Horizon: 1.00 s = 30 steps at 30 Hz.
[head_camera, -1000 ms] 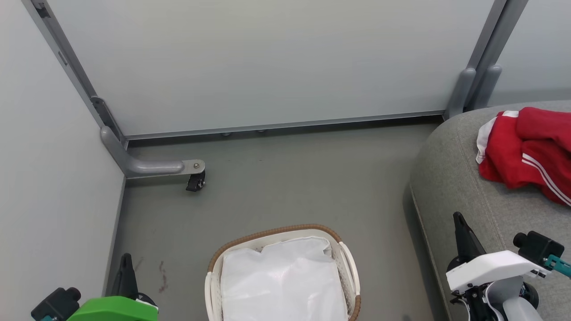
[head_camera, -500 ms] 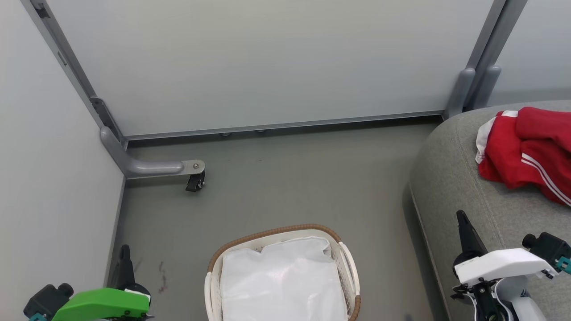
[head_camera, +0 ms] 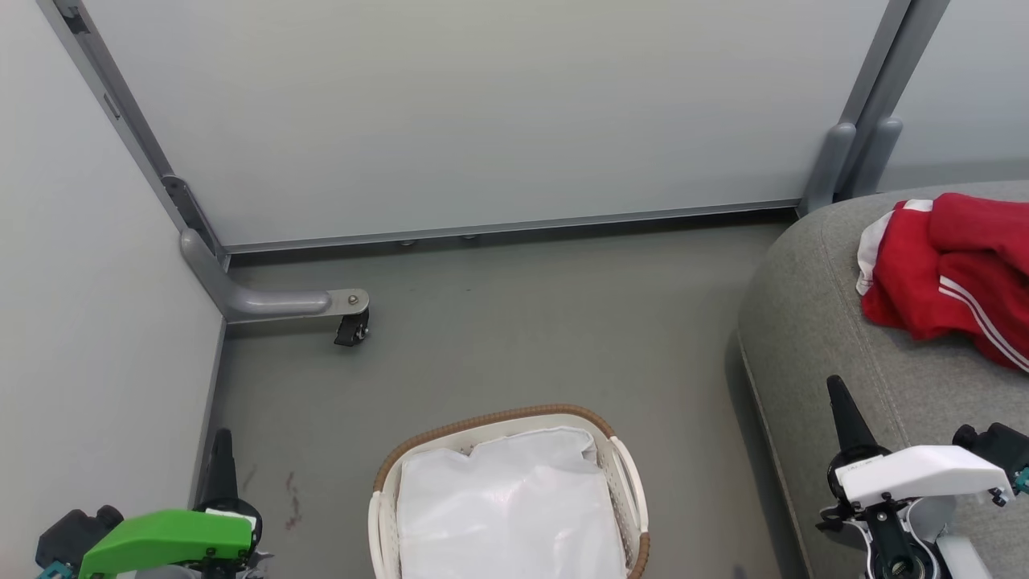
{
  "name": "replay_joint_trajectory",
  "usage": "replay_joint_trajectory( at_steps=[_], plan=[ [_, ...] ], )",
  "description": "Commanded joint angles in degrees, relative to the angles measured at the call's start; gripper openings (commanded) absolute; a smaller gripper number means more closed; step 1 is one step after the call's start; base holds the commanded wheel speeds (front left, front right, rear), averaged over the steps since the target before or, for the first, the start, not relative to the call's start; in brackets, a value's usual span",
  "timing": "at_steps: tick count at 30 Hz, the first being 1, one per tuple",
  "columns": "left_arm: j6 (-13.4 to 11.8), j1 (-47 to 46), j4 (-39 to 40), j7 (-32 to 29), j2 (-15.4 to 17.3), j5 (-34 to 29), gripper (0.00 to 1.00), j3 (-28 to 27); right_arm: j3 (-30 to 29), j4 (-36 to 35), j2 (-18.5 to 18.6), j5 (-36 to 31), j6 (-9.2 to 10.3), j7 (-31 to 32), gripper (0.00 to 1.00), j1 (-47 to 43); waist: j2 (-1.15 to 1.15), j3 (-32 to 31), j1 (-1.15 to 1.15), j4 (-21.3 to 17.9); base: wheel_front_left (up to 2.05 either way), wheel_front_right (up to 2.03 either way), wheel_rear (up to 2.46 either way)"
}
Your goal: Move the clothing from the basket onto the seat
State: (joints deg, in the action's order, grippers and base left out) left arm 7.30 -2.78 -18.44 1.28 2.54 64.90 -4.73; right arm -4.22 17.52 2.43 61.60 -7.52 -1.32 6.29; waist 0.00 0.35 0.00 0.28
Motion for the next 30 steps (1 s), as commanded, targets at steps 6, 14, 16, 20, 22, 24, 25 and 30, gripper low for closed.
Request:
replay_joint_trajectory(
  at_steps=[6, 14, 16, 20, 22, 24, 25, 30],
  plan=[
    [0.2, -1.8, 1.2, -1.1, 0.4, 4.2, 0.00, -0.4, -0.5, -1.1, 0.4, 4.5, 0.03, 1.2, 0.00, 0.2, 0.00, 0.0, 0.00, 0.0, 0.00, 0.00, 0.00],
    [0.2, -2.2, 1.8, -2.3, 0.4, 8.3, 0.00, -0.7, -0.8, -1.6, 0.4, 9.1, 0.03, 2.4, 0.00, 0.1, 0.00, 0.0, 0.00, -0.1, 0.00, 0.00, 0.00],
    [0.2, -2.3, 1.9, -2.6, 0.4, 9.2, 0.00, -0.7, -0.9, -1.7, 0.5, 10.2, 0.03, 2.7, 0.00, 0.1, 0.00, 0.0, 0.00, -0.1, 0.00, 0.00, 0.00],
    [0.2, -2.4, 2.2, -3.1, 0.4, 11.0, 0.00, -0.9, -1.1, -1.9, 0.5, 12.3, 0.03, 3.2, 0.00, 0.1, 0.00, -0.1, 0.00, -0.1, 0.00, 0.00, 0.00],
    [0.2, -2.5, 2.4, -3.4, 0.4, 12.0, 0.00, -0.9, -1.1, -1.9, 0.5, 13.3, 0.04, 3.4, 0.00, 0.1, 0.00, -0.1, 0.00, -0.1, 0.00, 0.00, 0.00],
    [0.2, -2.6, 2.5, -3.7, 0.4, 12.9, 0.00, -1.0, -1.2, -2.1, 0.5, 14.3, 0.03, 3.7, 0.00, 0.1, 0.00, -0.1, 0.00, -0.1, 0.00, 0.00, 0.00],
    [0.2, -2.6, 2.6, -3.7, 0.4, 13.3, 0.00, -1.0, -1.3, -2.1, 0.5, 14.7, 0.03, 3.8, 0.00, 0.1, 0.00, -0.1, 0.00, -0.1, 0.00, 0.00, 0.00],
    [0.2, -2.8, 2.8, -4.4, 0.5, 15.4, 0.00, -1.2, -1.5, -2.3, 0.5, 17.2, 0.03, 4.5, 0.00, 0.0, 0.00, -0.1, 0.00, -0.1, 0.00, 0.00, 0.00]
  ],
)
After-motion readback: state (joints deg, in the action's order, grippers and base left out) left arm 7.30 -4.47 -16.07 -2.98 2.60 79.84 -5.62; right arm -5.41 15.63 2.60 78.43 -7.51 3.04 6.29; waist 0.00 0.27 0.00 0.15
